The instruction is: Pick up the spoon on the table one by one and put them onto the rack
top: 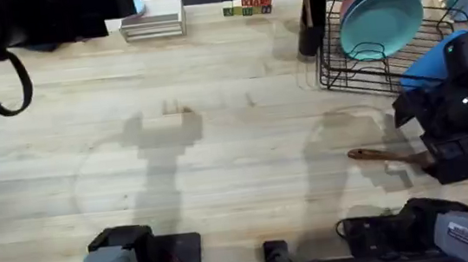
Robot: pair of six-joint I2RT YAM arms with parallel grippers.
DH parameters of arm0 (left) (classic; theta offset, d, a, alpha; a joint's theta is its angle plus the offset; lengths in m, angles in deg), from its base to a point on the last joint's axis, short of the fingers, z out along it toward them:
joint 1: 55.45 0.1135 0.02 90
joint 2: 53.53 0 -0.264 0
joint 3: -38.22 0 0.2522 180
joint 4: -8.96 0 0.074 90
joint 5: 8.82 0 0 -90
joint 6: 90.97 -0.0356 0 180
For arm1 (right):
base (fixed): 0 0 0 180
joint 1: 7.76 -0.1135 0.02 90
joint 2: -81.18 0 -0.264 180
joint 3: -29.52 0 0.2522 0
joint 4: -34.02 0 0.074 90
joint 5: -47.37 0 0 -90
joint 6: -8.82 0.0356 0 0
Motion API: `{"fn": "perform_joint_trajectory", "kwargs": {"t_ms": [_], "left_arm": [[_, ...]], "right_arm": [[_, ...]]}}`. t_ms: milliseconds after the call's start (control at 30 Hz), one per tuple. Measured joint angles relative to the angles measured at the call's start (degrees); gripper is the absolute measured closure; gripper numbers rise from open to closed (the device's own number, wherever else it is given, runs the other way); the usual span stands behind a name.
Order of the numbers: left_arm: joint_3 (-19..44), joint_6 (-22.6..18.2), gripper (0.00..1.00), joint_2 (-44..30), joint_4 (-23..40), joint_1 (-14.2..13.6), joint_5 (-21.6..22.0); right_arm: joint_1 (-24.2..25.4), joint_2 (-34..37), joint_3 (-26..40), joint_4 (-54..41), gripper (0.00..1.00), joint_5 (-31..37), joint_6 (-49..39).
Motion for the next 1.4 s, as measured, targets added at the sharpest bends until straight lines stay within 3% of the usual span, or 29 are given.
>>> {"fn": "perform_joint_trajectory", "kwargs": {"t_ms": [533, 800, 867, 1300, 1400], "left_arm": [[0.0, 0.0, 0.007, 0.0, 0.0, 0.0, 0.0], [0.0, 0.0, 0.007, 0.0, 0.0, 0.0, 0.0], [0.0, 0.0, 0.007, 0.0, 0.0, 0.0, 0.0], [0.0, 0.0, 0.007, 0.0, 0.0, 0.0, 0.0], [0.0, 0.0, 0.007, 0.0, 0.0, 0.0, 0.0]], "right_arm": [[3.4, 0.1, -5.3, 6.2, 0.005, 0.0, 0.4], [3.8, 4.4, -6.1, 7.1, 0.007, 0.7, 5.1], [3.8, 5.0, -5.8, 7.2, 0.066, 0.8, 5.6], [3.8, 7.3, -4.9, 6.1, 0.943, 3.4, 7.1], [3.8, 7.3, -4.8, 6.1, 0.956, 3.5, 7.1]]}}
